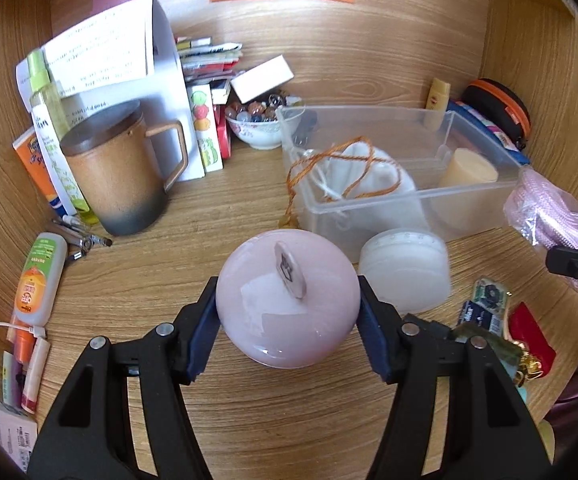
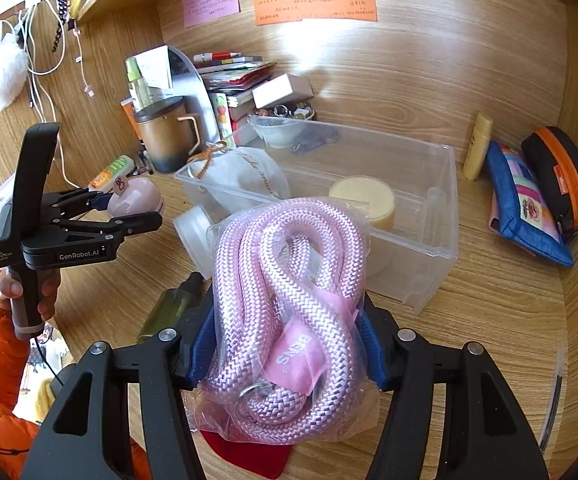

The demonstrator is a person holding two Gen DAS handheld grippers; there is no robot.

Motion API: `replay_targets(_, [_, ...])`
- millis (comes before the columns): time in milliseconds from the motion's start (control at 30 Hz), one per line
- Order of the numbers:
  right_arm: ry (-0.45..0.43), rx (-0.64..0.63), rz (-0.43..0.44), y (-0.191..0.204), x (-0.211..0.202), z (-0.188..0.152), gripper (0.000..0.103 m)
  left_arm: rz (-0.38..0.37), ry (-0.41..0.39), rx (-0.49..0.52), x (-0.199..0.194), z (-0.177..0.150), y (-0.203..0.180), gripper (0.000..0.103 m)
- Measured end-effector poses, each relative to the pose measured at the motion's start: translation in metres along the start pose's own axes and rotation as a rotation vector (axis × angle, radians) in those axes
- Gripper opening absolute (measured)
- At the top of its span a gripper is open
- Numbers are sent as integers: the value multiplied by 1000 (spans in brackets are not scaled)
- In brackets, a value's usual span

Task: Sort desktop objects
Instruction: 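Carry the pink box with left gripper over the bin while right gripper carries the rope bag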

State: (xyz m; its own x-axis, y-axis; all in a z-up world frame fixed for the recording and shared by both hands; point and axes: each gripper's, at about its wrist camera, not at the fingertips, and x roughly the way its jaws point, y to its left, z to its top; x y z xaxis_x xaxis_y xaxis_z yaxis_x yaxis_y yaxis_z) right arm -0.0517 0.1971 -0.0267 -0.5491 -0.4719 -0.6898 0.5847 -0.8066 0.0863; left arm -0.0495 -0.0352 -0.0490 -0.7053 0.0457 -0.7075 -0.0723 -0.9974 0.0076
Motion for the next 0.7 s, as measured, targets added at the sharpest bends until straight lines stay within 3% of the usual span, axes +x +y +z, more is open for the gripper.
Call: replay_targets(700, [-50,-3,-43,-22,-19,29,56,-54,-61,39,-20,37,-20,62])
